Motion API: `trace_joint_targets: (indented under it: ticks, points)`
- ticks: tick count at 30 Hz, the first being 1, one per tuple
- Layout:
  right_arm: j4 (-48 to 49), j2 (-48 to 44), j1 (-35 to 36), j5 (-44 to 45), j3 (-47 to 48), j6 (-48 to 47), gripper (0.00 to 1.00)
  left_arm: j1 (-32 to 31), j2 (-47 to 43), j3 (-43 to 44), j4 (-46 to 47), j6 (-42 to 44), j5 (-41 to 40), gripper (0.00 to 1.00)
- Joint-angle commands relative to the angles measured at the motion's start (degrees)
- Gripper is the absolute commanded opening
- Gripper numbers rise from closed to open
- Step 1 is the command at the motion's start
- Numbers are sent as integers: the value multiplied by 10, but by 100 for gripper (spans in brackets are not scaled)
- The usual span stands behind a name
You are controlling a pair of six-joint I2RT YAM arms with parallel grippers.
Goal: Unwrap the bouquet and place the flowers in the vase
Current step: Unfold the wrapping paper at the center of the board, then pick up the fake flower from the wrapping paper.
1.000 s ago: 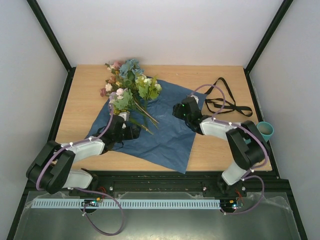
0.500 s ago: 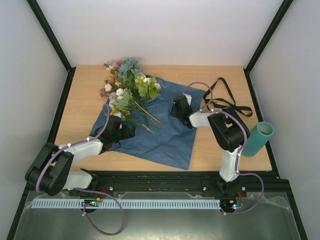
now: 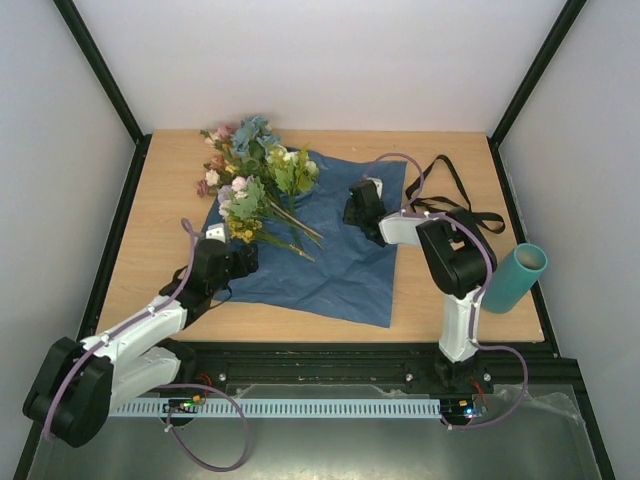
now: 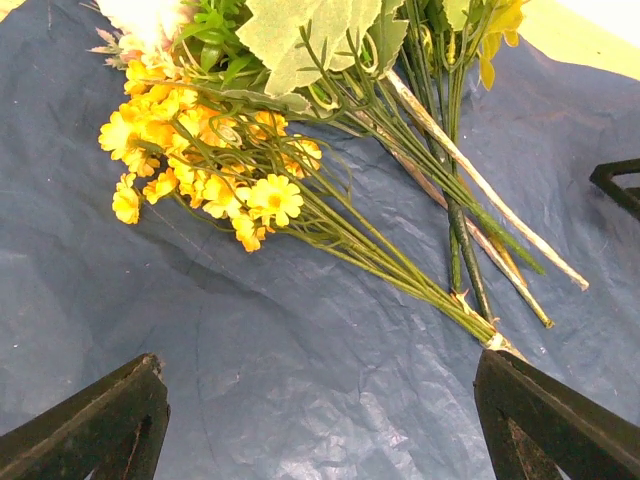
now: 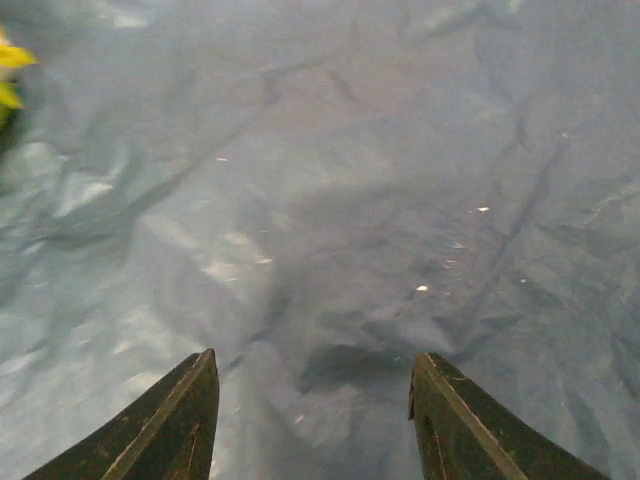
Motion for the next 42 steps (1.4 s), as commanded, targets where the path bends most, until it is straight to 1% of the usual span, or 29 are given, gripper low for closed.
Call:
trace_joint_targets:
  ticks: [1,6,8,11,14,17,20,23,26,34,42]
  points:
    - [-36,-80,2,-67,-8,-68,52,3,-23,-14,12,6,2,84]
    - [-43,-114,24,-157,-7,-132,51,3,-61,-27,21,12,7,84]
    - [-40,-113,33,-187,0,-141,47,3,-79,-32,19,13,0,84]
    - [-36,-107,54,-206,15,-160,43,3,-105,-37,12,13,-15,83]
    - [-49,-89,77,-207,44,-193,43,3,-135,-46,9,11,-29,83]
    - [-89,-65,101,-204,83,-236,43,3,-163,-54,5,8,-43,83]
    - [-111,-46,114,-206,106,-253,43,3,-185,-59,3,6,-51,83]
    - [-126,-32,119,-209,122,-267,39,3,-197,-64,2,6,-55,83]
    - [-152,-15,122,-211,141,-280,38,3,-198,-64,2,4,-55,83]
    - [-192,19,124,-170,178,-298,39,3,-190,-64,5,4,-52,83]
    - [-203,38,124,-169,188,-310,37,3,-178,-61,7,3,-52,83]
